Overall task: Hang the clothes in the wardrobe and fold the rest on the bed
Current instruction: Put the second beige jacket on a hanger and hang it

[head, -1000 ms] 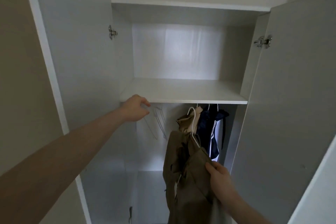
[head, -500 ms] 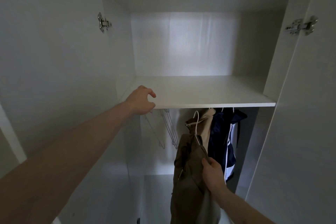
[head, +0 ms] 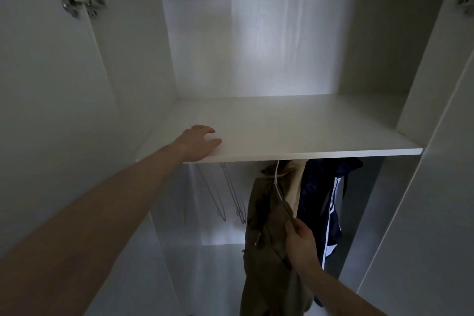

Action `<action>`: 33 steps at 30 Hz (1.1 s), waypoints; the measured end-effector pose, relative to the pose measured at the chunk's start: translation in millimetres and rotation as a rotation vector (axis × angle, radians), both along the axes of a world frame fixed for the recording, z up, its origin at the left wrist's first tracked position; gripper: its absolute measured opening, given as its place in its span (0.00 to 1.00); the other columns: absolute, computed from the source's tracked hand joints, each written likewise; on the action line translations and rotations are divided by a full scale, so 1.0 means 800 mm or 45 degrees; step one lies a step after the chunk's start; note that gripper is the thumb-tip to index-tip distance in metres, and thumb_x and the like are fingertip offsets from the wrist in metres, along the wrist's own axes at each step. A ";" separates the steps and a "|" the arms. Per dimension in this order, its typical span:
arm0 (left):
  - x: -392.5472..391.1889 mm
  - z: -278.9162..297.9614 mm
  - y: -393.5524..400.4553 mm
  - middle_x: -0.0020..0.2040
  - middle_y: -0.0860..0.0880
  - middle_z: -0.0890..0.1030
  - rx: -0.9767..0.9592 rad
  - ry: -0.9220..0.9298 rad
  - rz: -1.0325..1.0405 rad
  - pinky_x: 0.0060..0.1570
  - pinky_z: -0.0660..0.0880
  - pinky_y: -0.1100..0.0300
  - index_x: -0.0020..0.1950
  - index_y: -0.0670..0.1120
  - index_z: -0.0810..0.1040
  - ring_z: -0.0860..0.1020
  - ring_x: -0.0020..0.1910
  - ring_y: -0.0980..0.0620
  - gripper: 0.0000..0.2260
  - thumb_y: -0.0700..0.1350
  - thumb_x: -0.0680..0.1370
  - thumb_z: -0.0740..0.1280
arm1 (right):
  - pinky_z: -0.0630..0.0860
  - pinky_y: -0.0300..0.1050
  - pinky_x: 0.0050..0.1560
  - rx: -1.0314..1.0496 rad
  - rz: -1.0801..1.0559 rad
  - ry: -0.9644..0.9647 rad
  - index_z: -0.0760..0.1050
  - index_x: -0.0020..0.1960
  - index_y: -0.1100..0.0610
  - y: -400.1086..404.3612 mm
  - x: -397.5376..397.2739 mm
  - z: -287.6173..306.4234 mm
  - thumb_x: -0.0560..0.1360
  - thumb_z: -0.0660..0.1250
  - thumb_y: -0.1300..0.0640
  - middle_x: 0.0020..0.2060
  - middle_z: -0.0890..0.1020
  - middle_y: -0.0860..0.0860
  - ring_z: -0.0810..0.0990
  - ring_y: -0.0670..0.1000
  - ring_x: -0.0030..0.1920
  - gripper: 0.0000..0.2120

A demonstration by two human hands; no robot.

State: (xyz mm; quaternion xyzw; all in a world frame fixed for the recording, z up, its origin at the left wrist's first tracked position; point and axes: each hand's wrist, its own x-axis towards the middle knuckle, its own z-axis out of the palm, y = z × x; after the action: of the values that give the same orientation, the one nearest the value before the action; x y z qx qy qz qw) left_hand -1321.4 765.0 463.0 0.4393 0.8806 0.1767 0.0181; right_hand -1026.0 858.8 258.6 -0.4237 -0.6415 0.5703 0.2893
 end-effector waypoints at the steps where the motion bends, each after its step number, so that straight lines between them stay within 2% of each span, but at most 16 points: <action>1: -0.004 -0.006 0.006 0.80 0.46 0.65 -0.019 -0.003 0.003 0.78 0.58 0.52 0.78 0.50 0.69 0.63 0.79 0.45 0.27 0.62 0.83 0.61 | 0.78 0.45 0.46 0.008 0.006 0.002 0.78 0.52 0.60 0.009 -0.003 -0.002 0.86 0.58 0.55 0.46 0.82 0.62 0.82 0.59 0.47 0.13; 4: -0.014 -0.018 0.018 0.80 0.46 0.66 -0.027 -0.030 0.018 0.78 0.58 0.54 0.79 0.48 0.68 0.64 0.78 0.46 0.28 0.61 0.83 0.61 | 0.78 0.45 0.46 0.047 -0.006 -0.002 0.78 0.54 0.61 0.026 -0.017 -0.003 0.86 0.57 0.55 0.47 0.82 0.61 0.82 0.58 0.48 0.13; 7: -0.022 -0.023 0.026 0.80 0.47 0.66 0.014 -0.063 0.033 0.77 0.59 0.54 0.79 0.49 0.68 0.65 0.78 0.46 0.30 0.63 0.81 0.63 | 0.79 0.55 0.50 0.080 -0.053 0.005 0.77 0.53 0.64 0.043 -0.037 -0.003 0.86 0.58 0.56 0.46 0.80 0.65 0.81 0.63 0.46 0.14; 9: -0.027 -0.024 0.030 0.80 0.48 0.66 0.044 -0.076 0.057 0.77 0.60 0.53 0.78 0.50 0.69 0.66 0.78 0.47 0.30 0.64 0.80 0.64 | 0.78 0.54 0.46 0.079 -0.090 0.014 0.76 0.52 0.65 0.056 -0.052 -0.003 0.86 0.58 0.56 0.45 0.79 0.67 0.79 0.63 0.41 0.14; 11: -0.031 -0.027 0.033 0.80 0.49 0.67 0.053 -0.060 0.068 0.77 0.61 0.53 0.78 0.51 0.69 0.66 0.77 0.47 0.30 0.65 0.80 0.64 | 0.75 0.52 0.42 0.080 -0.113 0.013 0.76 0.50 0.65 0.067 -0.067 -0.001 0.86 0.57 0.55 0.42 0.78 0.66 0.76 0.59 0.37 0.15; 13: -0.035 -0.029 0.035 0.80 0.49 0.66 0.048 -0.044 0.057 0.77 0.60 0.53 0.78 0.51 0.69 0.65 0.78 0.47 0.30 0.65 0.80 0.64 | 0.70 0.47 0.38 0.084 -0.133 0.011 0.73 0.44 0.61 0.076 -0.082 0.002 0.86 0.57 0.55 0.35 0.74 0.60 0.73 0.53 0.35 0.15; 15: -0.036 -0.032 0.036 0.80 0.49 0.66 0.046 -0.037 0.051 0.77 0.59 0.53 0.78 0.51 0.69 0.64 0.78 0.48 0.30 0.65 0.80 0.63 | 0.69 0.44 0.36 0.096 -0.164 0.007 0.72 0.43 0.60 0.085 -0.095 0.002 0.85 0.57 0.56 0.33 0.73 0.55 0.71 0.49 0.33 0.15; 18: -0.040 -0.035 0.037 0.81 0.49 0.65 0.038 -0.029 0.053 0.77 0.58 0.54 0.79 0.52 0.68 0.63 0.79 0.48 0.31 0.65 0.80 0.63 | 0.70 0.45 0.37 0.092 -0.209 0.003 0.73 0.45 0.62 0.097 -0.114 0.000 0.85 0.57 0.56 0.34 0.74 0.54 0.73 0.50 0.34 0.14; 22: -0.044 -0.038 0.039 0.80 0.50 0.65 0.055 -0.017 0.065 0.78 0.58 0.53 0.78 0.52 0.69 0.63 0.79 0.48 0.30 0.66 0.79 0.64 | 0.73 0.46 0.40 0.085 -0.236 -0.013 0.75 0.48 0.60 0.114 -0.130 -0.004 0.85 0.56 0.55 0.37 0.77 0.57 0.76 0.53 0.37 0.14; 28: -0.047 -0.040 0.041 0.80 0.51 0.66 0.064 -0.001 0.081 0.78 0.59 0.52 0.77 0.54 0.71 0.64 0.79 0.49 0.30 0.67 0.78 0.64 | 0.72 0.47 0.37 0.202 -0.213 -0.139 0.72 0.46 0.58 0.129 -0.128 -0.018 0.85 0.55 0.55 0.38 0.78 0.58 0.78 0.57 0.37 0.13; 33: -0.042 -0.038 0.039 0.80 0.51 0.66 0.050 -0.021 0.087 0.77 0.59 0.53 0.77 0.55 0.70 0.64 0.79 0.49 0.37 0.71 0.73 0.60 | 0.74 0.47 0.38 0.278 -0.149 -0.328 0.73 0.59 0.59 0.138 -0.130 -0.014 0.86 0.54 0.53 0.45 0.80 0.58 0.80 0.59 0.42 0.13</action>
State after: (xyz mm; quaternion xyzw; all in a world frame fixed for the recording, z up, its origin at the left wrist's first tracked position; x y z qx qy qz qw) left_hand -1354.9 796.3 432.4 0.4077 0.8913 0.1980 0.0105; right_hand -1130.1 969.6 247.3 -0.4959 -0.7056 0.4205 0.2818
